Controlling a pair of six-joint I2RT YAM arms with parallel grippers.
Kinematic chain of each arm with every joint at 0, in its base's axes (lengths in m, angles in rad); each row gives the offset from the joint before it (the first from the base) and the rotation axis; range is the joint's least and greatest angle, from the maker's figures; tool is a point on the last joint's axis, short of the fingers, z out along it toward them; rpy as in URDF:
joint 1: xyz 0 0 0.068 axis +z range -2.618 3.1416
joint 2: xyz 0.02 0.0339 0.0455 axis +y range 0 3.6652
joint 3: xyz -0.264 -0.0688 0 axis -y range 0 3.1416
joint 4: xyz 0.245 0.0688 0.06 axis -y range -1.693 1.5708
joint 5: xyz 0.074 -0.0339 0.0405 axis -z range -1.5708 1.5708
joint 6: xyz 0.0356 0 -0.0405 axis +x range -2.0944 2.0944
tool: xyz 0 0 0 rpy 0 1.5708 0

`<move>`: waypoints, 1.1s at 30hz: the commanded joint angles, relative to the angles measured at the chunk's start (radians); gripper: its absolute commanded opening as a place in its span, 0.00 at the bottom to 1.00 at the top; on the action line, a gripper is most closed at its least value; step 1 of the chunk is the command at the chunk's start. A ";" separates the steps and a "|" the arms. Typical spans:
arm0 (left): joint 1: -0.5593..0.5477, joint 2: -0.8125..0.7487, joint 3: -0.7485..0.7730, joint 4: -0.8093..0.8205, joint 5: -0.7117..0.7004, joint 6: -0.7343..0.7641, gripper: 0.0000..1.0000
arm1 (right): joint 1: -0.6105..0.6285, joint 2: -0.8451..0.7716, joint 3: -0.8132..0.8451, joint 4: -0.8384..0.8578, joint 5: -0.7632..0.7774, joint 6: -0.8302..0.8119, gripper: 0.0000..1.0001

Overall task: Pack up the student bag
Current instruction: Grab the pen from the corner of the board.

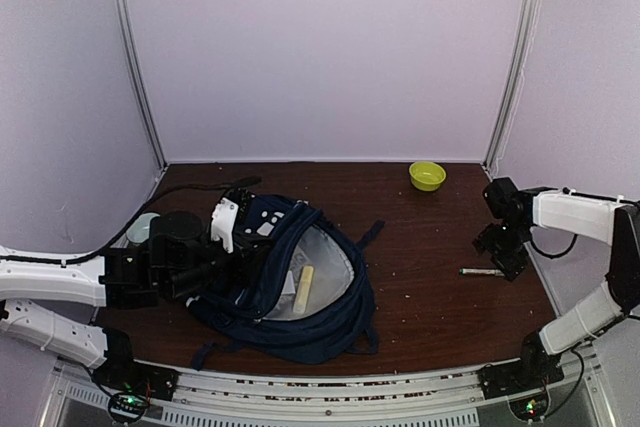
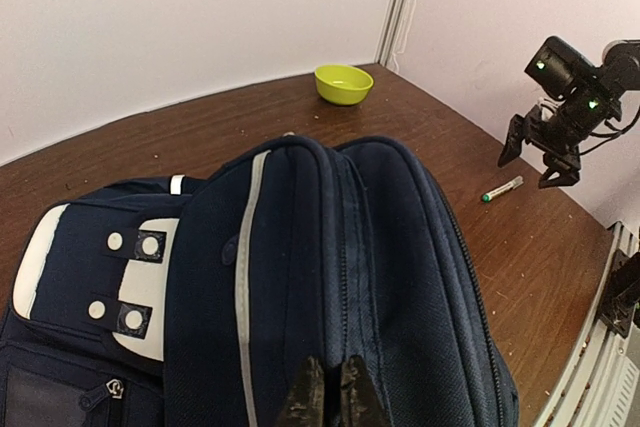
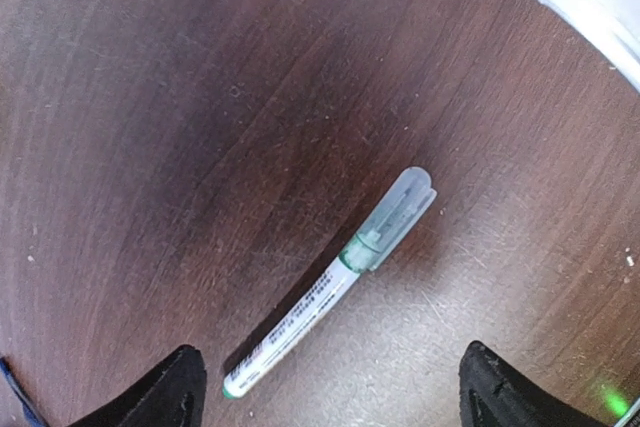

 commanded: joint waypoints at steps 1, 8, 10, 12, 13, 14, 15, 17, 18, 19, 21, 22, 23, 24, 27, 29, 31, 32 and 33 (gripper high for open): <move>0.010 -0.003 0.001 0.067 -0.007 -0.008 0.00 | -0.005 0.068 0.005 0.055 -0.010 0.053 0.86; 0.010 0.009 0.005 0.070 -0.007 -0.003 0.00 | 0.010 0.162 -0.041 0.174 -0.098 0.100 0.77; 0.010 0.011 0.010 0.068 -0.005 -0.002 0.00 | 0.020 0.186 -0.037 0.178 -0.105 0.104 0.72; 0.010 0.012 0.012 0.067 -0.004 0.001 0.00 | 0.033 0.191 -0.026 0.167 -0.088 0.105 0.63; 0.010 0.011 0.012 0.066 -0.005 0.003 0.00 | 0.037 0.190 -0.026 0.167 -0.086 0.106 0.59; 0.010 0.010 0.012 0.064 -0.007 0.004 0.00 | 0.040 0.189 -0.028 0.170 -0.087 0.105 0.54; 0.009 0.008 0.011 0.061 -0.008 0.005 0.00 | 0.044 0.188 -0.032 0.173 -0.089 0.105 0.50; 0.010 0.004 0.008 0.061 -0.011 0.005 0.00 | 0.054 0.184 -0.040 0.174 -0.093 0.102 0.37; 0.010 0.003 0.005 0.062 -0.012 0.005 0.00 | 0.060 0.184 -0.046 0.177 -0.096 0.101 0.32; 0.010 0.002 0.004 0.063 -0.012 0.004 0.00 | 0.067 0.181 -0.050 0.177 -0.099 0.102 0.25; 0.010 0.001 0.004 0.064 -0.011 0.003 0.00 | 0.082 0.173 -0.057 0.169 -0.092 0.102 0.19; 0.010 0.002 0.005 0.064 -0.009 0.003 0.00 | 0.089 0.164 -0.062 0.166 -0.090 0.104 0.18; 0.010 0.000 0.005 0.064 -0.007 0.003 0.00 | 0.096 0.153 -0.067 0.168 -0.090 0.106 0.17; 0.010 -0.001 0.006 0.063 -0.006 0.003 0.00 | 0.103 0.144 -0.074 0.172 -0.092 0.104 0.15; 0.010 -0.006 0.005 0.059 -0.007 0.003 0.00 | 0.135 0.122 -0.080 0.178 -0.096 0.080 0.11; 0.010 -0.009 0.005 0.057 -0.007 0.003 0.00 | 0.159 0.108 -0.081 0.175 -0.096 0.060 0.04; 0.010 -0.009 0.005 0.054 -0.006 0.003 0.00 | 0.183 0.091 -0.088 0.171 -0.092 0.044 0.00; 0.010 -0.008 0.006 0.052 -0.004 0.002 0.00 | 0.195 0.079 -0.096 0.182 -0.095 0.029 0.00; 0.010 -0.007 0.008 0.051 -0.003 0.000 0.00 | 0.208 0.070 -0.105 0.208 -0.107 0.005 0.00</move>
